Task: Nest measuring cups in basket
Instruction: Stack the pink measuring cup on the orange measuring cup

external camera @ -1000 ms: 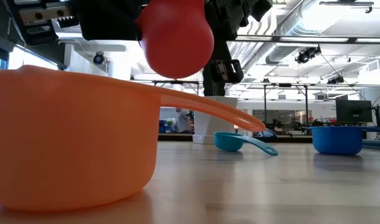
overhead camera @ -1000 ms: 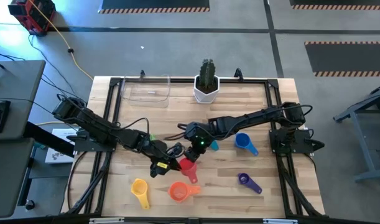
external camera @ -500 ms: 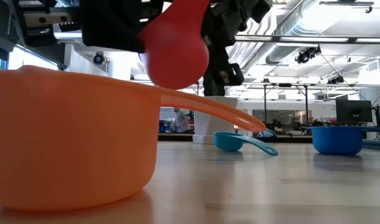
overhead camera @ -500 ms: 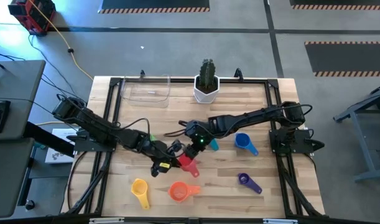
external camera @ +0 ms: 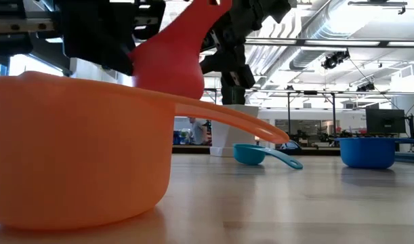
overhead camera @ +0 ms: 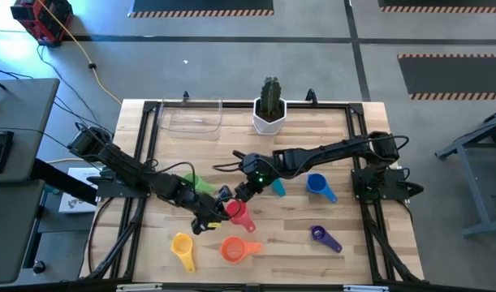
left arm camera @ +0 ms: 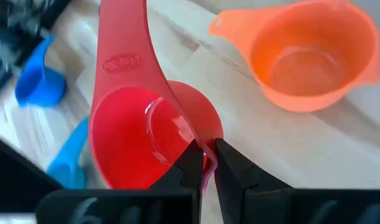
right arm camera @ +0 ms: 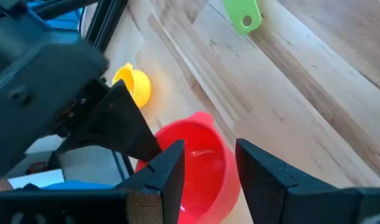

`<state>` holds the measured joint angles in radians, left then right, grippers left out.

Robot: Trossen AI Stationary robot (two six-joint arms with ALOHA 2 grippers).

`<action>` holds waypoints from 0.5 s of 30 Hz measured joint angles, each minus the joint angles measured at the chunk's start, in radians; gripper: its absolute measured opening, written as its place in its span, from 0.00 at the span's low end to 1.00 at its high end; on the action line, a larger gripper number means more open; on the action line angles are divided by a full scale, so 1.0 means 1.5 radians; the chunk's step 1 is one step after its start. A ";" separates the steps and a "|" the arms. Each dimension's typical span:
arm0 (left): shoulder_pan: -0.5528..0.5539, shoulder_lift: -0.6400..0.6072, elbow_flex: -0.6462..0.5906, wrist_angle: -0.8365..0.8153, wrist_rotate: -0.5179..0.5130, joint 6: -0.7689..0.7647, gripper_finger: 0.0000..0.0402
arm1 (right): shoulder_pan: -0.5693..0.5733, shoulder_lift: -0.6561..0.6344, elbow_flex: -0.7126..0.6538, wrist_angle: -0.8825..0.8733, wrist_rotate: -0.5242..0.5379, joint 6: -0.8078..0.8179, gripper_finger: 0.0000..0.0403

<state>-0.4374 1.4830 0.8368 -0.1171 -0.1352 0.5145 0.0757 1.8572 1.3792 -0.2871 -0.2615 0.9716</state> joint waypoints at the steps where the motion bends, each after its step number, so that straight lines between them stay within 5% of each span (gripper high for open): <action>1: -0.005 0.000 0.000 -0.003 -0.010 -0.033 0.03 | 0.000 0.000 0.000 0.000 0.001 0.006 0.33; 9: -0.045 -0.003 0.061 -0.143 -0.100 -0.242 0.03 | -0.001 0.000 0.062 -0.038 0.038 0.011 0.33; 15: -0.065 -0.003 0.125 -0.223 -0.115 -0.385 0.03 | -0.007 0.000 0.165 -0.184 0.135 -0.005 0.33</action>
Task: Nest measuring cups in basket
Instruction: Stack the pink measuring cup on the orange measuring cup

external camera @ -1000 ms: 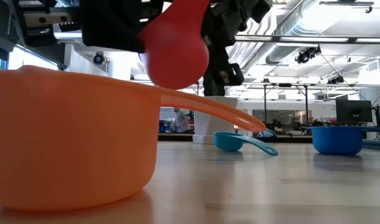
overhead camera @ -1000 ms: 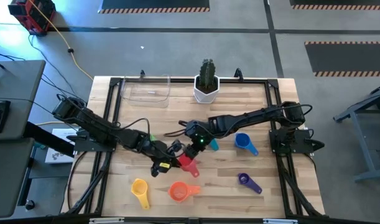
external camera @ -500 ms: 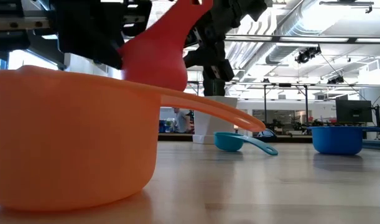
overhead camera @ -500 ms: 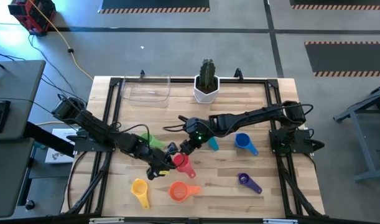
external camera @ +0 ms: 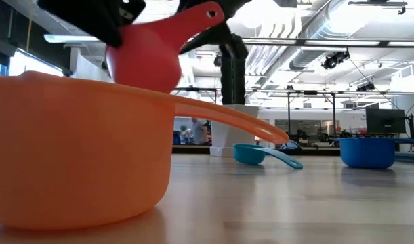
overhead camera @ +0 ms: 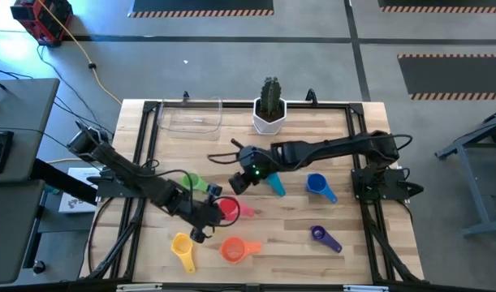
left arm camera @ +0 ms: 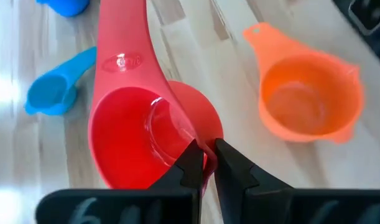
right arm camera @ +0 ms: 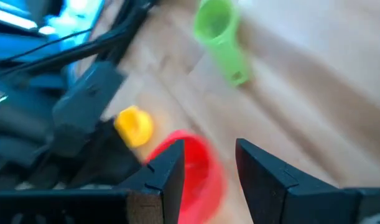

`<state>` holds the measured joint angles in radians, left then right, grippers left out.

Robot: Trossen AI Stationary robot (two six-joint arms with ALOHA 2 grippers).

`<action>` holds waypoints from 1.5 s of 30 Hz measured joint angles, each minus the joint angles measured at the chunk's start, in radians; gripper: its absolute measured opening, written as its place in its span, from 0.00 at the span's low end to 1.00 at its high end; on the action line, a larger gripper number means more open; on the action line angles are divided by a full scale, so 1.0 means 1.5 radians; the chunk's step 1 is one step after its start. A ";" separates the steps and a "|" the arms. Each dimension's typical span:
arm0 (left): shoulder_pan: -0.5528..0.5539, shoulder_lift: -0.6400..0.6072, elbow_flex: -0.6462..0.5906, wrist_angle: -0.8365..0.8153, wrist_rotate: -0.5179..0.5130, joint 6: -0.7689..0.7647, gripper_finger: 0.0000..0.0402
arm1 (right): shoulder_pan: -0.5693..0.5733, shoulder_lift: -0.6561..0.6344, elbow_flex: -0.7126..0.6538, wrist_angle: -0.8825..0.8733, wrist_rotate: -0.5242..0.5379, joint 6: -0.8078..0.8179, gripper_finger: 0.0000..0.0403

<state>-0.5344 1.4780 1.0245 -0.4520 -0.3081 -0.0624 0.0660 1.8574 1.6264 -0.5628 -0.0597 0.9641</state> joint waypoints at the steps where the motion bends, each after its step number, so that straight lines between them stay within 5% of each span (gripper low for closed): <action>1: -0.004 0.000 0.009 -0.010 -0.004 -0.024 0.03 | 0.000 0.000 0.022 -0.030 0.018 -0.001 0.33; 13: -0.072 0.000 0.126 -0.139 -0.022 -0.341 0.04 | 0.009 0.000 0.233 -0.309 0.122 0.016 0.33; 27: -0.120 0.003 0.184 -0.120 -0.030 -0.576 0.04 | 0.029 0.000 0.245 -0.371 0.117 0.013 0.33; 36: -0.122 0.087 0.189 -0.063 -0.020 -0.562 0.04 | 0.057 0.000 0.245 -0.434 0.140 0.019 0.33; 45: -0.119 0.235 0.344 -0.190 -0.018 -0.471 0.04 | 0.073 0.000 0.245 -0.452 0.146 0.022 0.33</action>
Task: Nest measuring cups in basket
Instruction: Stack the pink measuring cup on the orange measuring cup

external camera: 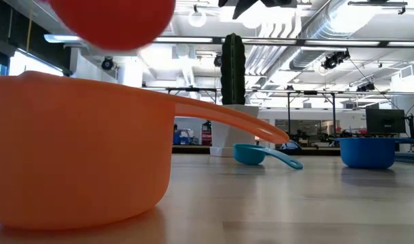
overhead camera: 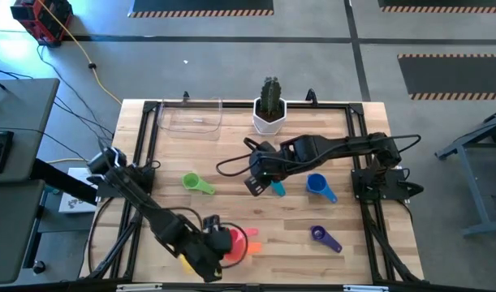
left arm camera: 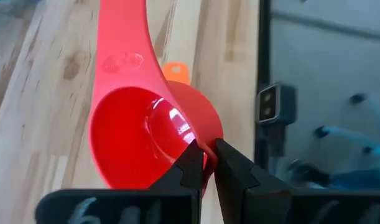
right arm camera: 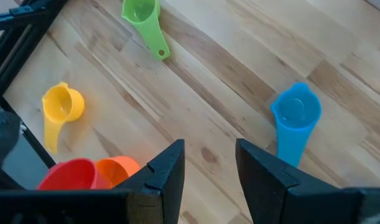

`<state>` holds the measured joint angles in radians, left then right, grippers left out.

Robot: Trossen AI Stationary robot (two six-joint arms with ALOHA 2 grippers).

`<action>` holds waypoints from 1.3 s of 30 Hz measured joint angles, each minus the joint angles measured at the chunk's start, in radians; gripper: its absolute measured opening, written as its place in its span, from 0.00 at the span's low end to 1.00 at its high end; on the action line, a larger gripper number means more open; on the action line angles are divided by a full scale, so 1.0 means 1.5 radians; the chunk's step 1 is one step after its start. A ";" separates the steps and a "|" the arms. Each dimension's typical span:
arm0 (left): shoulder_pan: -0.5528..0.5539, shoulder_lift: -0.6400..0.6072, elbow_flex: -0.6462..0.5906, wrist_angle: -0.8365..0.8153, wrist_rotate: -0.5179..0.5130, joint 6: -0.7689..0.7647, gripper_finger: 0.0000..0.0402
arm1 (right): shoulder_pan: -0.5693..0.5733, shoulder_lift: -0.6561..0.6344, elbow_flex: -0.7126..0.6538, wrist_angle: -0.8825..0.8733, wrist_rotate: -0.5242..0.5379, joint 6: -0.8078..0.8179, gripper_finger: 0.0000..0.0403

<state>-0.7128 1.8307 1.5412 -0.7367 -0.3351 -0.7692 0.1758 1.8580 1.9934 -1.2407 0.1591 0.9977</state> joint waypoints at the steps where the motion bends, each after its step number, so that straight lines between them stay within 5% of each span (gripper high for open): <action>1: 0.000 0.016 0.016 -0.016 0.000 0.001 0.04 | 0.001 0.000 0.000 0.000 0.004 0.000 0.33; 10: -0.004 0.089 0.087 -0.042 0.002 -0.003 0.04 | 0.016 0.000 0.000 -0.005 0.022 0.013 0.33; 39: 0.002 0.123 0.090 -0.089 0.048 0.062 0.08 | 0.062 0.000 0.000 -0.007 0.044 0.048 0.33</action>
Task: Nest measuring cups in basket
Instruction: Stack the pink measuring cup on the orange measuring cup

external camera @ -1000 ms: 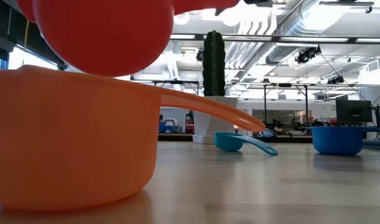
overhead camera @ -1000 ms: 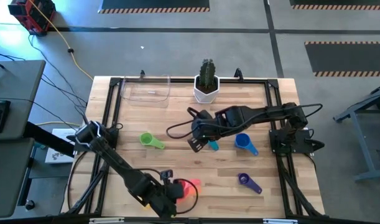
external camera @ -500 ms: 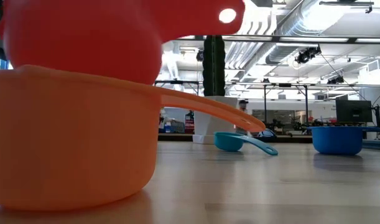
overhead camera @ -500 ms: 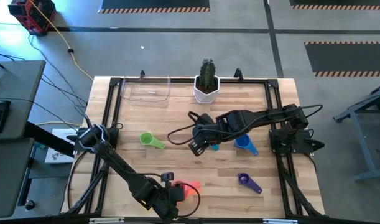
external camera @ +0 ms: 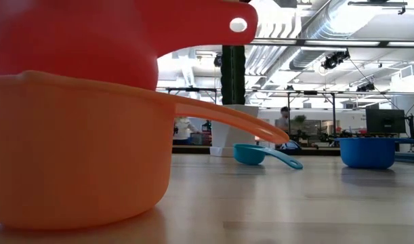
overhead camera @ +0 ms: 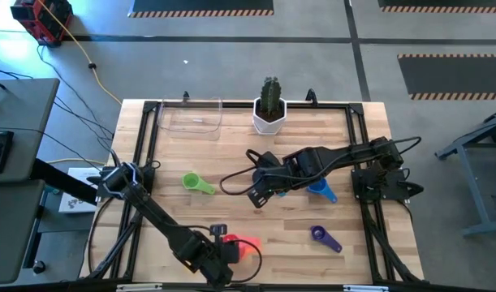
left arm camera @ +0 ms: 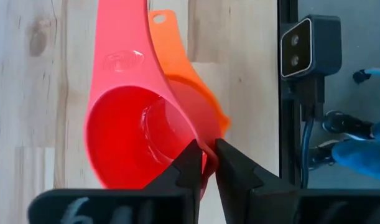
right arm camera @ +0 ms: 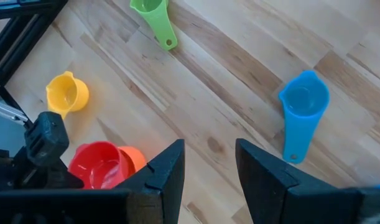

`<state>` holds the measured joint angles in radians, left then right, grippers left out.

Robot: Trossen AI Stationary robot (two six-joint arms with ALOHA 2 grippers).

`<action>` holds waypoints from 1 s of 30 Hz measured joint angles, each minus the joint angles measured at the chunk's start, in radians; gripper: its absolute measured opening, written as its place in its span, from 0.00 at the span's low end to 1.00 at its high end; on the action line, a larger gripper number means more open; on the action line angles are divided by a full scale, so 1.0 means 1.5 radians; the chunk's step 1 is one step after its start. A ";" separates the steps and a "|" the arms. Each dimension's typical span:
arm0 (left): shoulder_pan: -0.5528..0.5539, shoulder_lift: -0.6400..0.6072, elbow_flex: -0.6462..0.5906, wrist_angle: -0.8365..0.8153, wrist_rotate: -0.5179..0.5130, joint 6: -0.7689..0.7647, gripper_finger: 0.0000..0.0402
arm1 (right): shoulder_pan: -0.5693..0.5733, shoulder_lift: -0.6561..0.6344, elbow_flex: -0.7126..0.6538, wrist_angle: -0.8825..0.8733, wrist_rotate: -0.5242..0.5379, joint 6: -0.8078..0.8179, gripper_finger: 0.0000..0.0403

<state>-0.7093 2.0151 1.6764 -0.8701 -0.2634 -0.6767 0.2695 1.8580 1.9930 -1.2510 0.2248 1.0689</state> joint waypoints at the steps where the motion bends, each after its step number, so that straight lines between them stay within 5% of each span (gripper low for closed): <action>1: 0.001 0.000 0.000 0.000 0.000 0.000 0.08 | 0.000 0.000 0.000 0.000 0.000 0.003 0.33; 30: 0.034 0.000 -0.001 0.010 0.068 -0.002 0.10 | 0.000 0.000 0.000 0.000 -0.014 0.003 0.33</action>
<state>-0.6580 2.0151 1.6752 -0.8555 -0.1621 -0.6791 0.2695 1.8580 1.9930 -1.2510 0.2043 1.0740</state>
